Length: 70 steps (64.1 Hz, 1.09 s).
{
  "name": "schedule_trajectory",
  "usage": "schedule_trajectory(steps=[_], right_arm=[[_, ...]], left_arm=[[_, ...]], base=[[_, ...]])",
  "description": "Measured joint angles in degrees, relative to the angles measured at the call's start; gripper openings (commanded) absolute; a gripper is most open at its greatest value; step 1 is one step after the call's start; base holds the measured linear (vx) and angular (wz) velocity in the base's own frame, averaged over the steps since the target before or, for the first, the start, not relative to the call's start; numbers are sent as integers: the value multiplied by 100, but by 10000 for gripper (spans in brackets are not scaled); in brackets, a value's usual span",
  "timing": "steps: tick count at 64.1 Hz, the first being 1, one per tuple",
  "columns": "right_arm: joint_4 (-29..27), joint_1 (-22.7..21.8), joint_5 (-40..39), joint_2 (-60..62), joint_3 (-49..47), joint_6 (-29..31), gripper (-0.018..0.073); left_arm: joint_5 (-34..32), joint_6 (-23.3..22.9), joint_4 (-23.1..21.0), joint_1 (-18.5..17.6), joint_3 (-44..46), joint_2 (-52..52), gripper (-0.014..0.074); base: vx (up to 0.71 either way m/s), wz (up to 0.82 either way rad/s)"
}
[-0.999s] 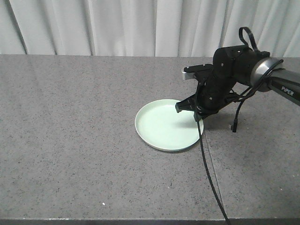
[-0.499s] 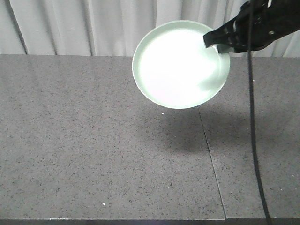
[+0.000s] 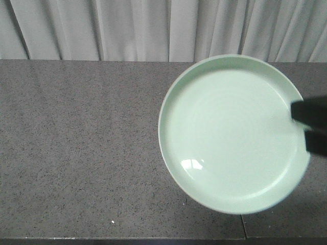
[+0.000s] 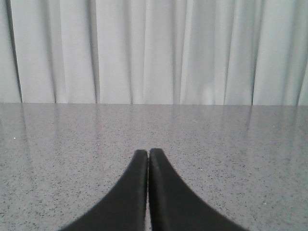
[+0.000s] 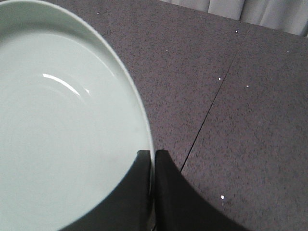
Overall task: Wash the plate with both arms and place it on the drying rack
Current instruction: 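Lift the plate with the right gripper and tilt it upright, then hold the plate in the right gripper while the base turns away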
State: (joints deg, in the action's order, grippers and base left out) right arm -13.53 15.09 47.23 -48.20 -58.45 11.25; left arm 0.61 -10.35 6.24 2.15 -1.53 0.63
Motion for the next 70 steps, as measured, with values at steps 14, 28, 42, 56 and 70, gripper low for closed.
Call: schedule_trajectory(steps=[14,28,42,56,70], right_arm=[[-49,0,-213,1880,1790,-476,-2],[-74,0,-213,2978,2266,-815,-2],[-74,0,-168,3137,2290,-872,-2],[-87,0,-57,3137,2296,-872,-2],[-91,0,-57,3137,2296,-872,-2]], left_arm=[[0,0,0,0,0,0,-6],[0,0,0,0,0,0,-6],[0,0,0,0,0,0,-6],[0,0,0,0,0,0,-6],[0,0,0,0,0,0,-6]], base=[[0,0],[0,0],[0,0],[0,0],[0,0]])
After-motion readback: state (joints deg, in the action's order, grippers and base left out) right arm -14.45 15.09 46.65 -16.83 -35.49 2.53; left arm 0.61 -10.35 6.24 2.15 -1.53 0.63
